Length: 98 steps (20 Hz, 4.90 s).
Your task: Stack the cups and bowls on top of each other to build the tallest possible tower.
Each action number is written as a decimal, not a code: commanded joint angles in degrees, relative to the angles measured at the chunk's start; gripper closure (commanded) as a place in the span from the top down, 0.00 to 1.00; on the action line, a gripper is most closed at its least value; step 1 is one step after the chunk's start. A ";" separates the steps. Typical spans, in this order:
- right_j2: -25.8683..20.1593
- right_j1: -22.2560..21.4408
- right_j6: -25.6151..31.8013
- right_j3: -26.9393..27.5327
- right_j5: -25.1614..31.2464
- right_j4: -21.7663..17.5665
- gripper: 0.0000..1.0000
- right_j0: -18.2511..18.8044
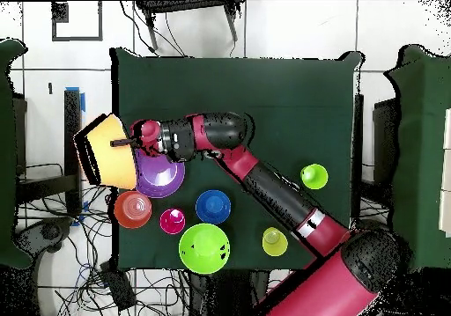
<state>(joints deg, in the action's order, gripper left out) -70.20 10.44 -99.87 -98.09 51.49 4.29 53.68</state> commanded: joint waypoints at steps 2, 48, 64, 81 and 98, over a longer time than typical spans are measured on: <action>1.41 10.39 19.69 8.99 8.79 -0.88 0.00 -0.27; 17.56 -4.47 -13.41 7.05 -5.45 5.21 0.00 -4.85; 21.04 -1.86 -9.22 19.24 10.75 10.68 0.00 -10.46; 25.21 -4.61 -11.54 38.41 29.65 8.43 0.00 -16.66; 23.78 2.94 -13.11 64.40 46.38 8.23 0.00 -24.95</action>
<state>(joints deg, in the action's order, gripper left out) -50.27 9.24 -105.24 -48.91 89.30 11.60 30.92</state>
